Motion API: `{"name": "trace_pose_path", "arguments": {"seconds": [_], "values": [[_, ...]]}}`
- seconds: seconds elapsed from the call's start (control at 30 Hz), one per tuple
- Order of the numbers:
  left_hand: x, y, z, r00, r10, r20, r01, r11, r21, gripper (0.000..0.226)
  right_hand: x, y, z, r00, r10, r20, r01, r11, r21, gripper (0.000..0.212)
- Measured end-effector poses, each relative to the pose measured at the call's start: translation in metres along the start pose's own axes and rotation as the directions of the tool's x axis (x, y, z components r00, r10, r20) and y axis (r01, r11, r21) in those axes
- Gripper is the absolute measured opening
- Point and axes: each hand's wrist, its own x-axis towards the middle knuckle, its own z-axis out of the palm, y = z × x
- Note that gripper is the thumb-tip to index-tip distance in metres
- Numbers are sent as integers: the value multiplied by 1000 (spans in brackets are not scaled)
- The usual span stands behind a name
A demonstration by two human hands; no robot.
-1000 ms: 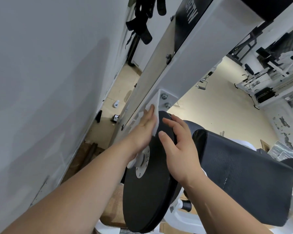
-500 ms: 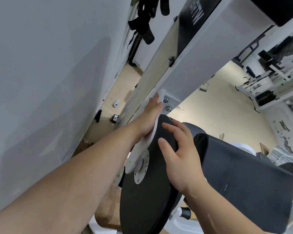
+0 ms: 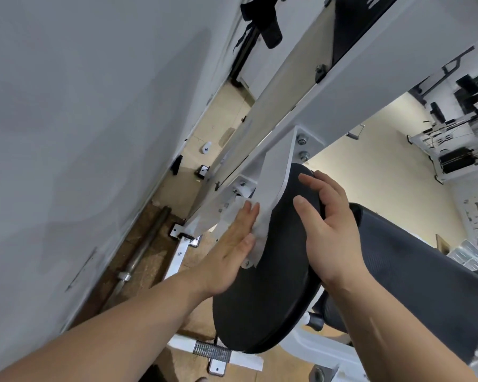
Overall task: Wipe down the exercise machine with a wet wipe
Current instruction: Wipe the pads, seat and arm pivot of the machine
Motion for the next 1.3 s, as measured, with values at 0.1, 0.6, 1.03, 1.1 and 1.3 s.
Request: {"name": "trace_pose_path", "arguments": {"seconds": [0.1, 0.6, 1.03, 1.1, 1.3], "values": [[18, 5, -5, 999, -42, 14, 43, 999, -27, 54, 0, 1, 0, 1000, 7, 6, -7, 1000, -19, 33], [15, 3, -2, 999, 39, -2, -38, 997, 73, 55, -1, 2, 0, 1000, 9, -12, -9, 1000, -3, 34], [134, 90, -26, 998, 63, 8, -63, 998, -31, 66, 1, 1, -3, 1000, 12, 23, -12, 1000, 7, 40], [132, 86, -27, 998, 66, 13, -66, 998, -8, 57, 2, 1, -2, 1000, 9, 21, -10, 1000, 16, 40], [99, 65, -20, 996, 85, 14, -85, 996, 13, 49, 1, 0, -1, 1000, 6, -7, -6, 998, 66, 39]]}}
